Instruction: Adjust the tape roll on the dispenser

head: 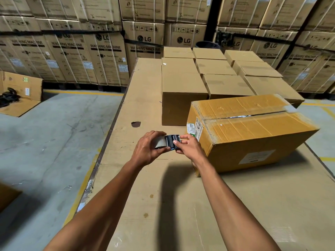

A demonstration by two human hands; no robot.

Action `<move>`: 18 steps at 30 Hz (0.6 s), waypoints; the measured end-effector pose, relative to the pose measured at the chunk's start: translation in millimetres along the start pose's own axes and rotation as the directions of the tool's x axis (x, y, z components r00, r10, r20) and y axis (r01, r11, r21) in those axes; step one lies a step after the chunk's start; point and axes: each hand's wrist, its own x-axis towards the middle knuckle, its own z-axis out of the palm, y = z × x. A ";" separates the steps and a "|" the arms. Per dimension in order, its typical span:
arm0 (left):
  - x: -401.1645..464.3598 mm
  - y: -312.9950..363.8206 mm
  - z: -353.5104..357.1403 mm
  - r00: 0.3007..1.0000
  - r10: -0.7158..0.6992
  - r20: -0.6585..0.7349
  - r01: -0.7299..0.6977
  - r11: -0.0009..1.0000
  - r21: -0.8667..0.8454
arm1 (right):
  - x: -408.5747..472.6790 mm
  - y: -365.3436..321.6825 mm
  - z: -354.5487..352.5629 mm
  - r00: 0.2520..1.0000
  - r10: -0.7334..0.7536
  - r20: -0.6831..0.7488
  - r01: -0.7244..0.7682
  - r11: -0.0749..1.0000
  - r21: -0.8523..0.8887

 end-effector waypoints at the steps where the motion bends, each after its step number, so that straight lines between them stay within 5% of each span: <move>1: 0.1 0.7 -0.3 1.000 0.005 0.000 -0.005 1.000 0.002 | 1.1 0.8 -0.6 1.000 0.014 0.003 -0.014 0.999 0.036; 18: 0.3 1.8 0.0 1.000 -0.019 0.020 0.019 1.000 -0.015 | 3.2 0.4 -12.4 0.999 0.015 0.030 -0.019 0.993 0.114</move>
